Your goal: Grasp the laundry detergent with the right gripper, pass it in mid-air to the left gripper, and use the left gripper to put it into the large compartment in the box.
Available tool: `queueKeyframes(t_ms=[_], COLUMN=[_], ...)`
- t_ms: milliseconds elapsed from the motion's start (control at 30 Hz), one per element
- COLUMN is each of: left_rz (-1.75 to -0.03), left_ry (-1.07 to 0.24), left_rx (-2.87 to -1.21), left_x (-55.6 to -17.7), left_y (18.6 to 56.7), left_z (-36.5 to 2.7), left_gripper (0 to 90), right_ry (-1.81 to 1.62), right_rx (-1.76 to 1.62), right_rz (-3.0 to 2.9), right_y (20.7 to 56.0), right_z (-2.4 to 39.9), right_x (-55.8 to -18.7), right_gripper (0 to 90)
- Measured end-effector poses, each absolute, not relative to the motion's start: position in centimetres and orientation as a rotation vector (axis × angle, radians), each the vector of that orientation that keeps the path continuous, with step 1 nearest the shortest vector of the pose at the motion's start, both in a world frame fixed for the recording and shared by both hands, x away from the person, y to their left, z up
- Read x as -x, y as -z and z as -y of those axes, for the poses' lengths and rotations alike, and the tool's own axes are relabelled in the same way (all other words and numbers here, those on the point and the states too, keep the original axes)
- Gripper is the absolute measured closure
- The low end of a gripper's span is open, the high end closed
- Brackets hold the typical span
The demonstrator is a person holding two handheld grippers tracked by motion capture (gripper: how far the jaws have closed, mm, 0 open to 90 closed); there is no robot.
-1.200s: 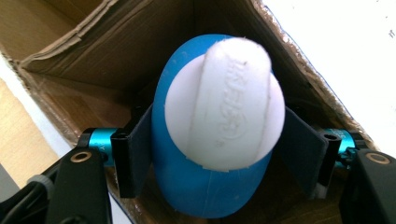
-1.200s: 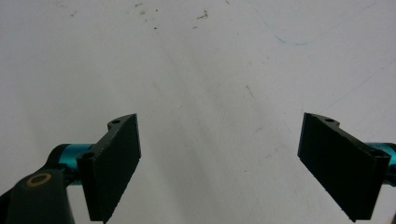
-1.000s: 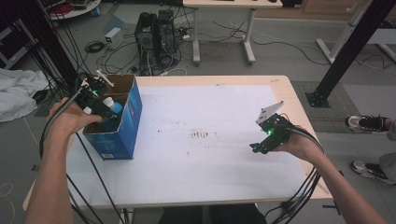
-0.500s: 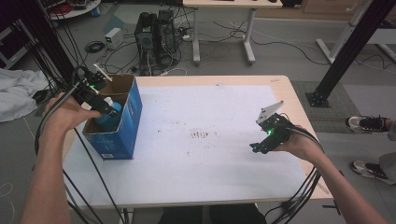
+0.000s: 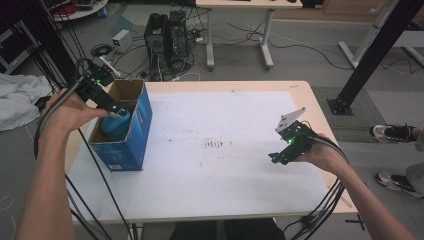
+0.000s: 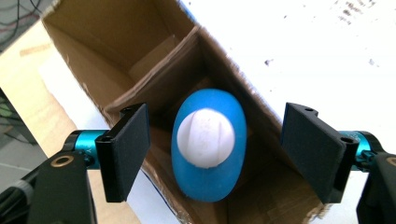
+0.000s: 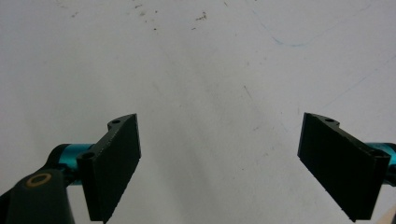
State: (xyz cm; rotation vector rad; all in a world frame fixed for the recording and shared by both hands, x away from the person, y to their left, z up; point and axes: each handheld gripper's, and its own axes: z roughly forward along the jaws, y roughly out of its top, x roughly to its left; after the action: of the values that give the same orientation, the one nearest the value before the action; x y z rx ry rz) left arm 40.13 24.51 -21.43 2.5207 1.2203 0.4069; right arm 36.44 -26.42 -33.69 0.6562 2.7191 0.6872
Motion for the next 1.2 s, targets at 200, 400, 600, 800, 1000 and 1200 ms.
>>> queueKeyframes(t_ms=[200, 400, 600, 800, 1000, 1200], left_rz=[-1.156, -1.059, -0.959, -0.849, -0.764, -0.716], left_ry=[-0.416, -0.413, -0.401, -0.368, -0.304, -0.27], left_rx=[-2.529, -2.553, -2.576, -2.614, -2.64, -2.686], left_x=[-39.8, -39.5, -39.4, -39.1, -39.1, -38.9], left_y=[20.2, 19.0, 18.4, 18.9, 21.3, 24.7], left_z=[-22.9, -20.2, -17.7, -14.4, -11.5, -9.2], left_gripper=[23.7, 23.0, 23.0, 23.0, 18.7, 17.9], right_ry=[-0.691, -0.671, -0.658, -0.666, -0.664, -0.664], right_rx=[-0.643, -0.704, -0.663, -0.647, -0.692, -0.695], right_rz=[-2.712, -2.719, -2.718, -2.722, -2.716, -2.699], right_y=[33.4, 33.1, 33.0, 32.7, 31.8, 31.8], right_z=[26.4, 26.4, 26.6, 26.5, 26.5, 26.2], right_x=[-36.5, -36.2, -36.2, -36.3, -36.3, -36.2], right_gripper=[12.4, 12.5, 12.5, 12.5, 12.5, 12.4])
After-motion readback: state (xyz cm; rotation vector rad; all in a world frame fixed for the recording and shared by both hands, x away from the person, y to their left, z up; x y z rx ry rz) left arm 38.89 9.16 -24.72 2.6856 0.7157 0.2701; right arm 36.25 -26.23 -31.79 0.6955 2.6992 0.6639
